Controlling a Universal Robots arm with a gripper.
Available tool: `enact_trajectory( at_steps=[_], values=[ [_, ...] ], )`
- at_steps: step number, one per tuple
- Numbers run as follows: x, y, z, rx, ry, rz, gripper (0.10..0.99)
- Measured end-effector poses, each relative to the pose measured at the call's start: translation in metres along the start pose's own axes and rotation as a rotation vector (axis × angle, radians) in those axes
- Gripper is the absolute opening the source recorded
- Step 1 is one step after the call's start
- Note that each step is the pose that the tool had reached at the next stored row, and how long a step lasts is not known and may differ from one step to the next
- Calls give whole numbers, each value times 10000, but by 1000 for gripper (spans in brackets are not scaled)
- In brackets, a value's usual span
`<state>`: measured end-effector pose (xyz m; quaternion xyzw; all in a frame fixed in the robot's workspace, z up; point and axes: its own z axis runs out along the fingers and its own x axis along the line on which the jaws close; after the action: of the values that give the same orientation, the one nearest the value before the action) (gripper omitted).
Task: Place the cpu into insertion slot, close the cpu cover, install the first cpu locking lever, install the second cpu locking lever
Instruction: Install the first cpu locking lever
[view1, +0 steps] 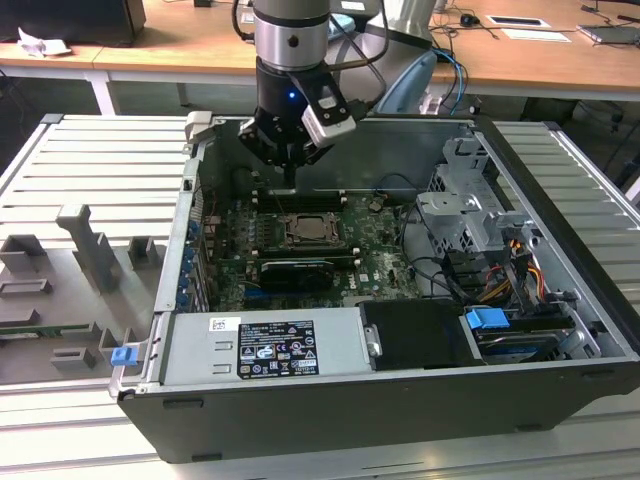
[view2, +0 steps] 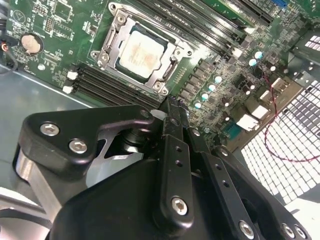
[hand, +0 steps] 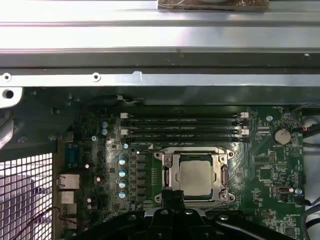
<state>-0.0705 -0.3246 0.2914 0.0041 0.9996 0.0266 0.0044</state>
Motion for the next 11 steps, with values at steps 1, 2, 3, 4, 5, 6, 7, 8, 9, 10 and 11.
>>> enact_trajectory(
  at_steps=[1, 2, 3, 4, 5, 6, 7, 8, 9, 10, 11],
  values=[
    [4, -2, 17, 0, -1, -1, 106],
    [14, -7, 35, 0, -5, -1, 106],
    [21, -9, 44, 0, -8, -1, 106],
    [31, -10, 55, 0, -9, -1, 106],
    [44, -11, 64, 0, -10, 0, 106],
    [52, -11, 71, 0, -11, -1, 106],
    [55, -12, 75, 0, -11, 0, 106],
    [58, -12, 78, 1, -10, -1, 106],
    [61, -12, 79, 2, -10, -1, 106],
    [64, -12, 82, 1, -10, -1, 106],
    [69, -12, 85, 0, -11, 0, 106]
  ],
)
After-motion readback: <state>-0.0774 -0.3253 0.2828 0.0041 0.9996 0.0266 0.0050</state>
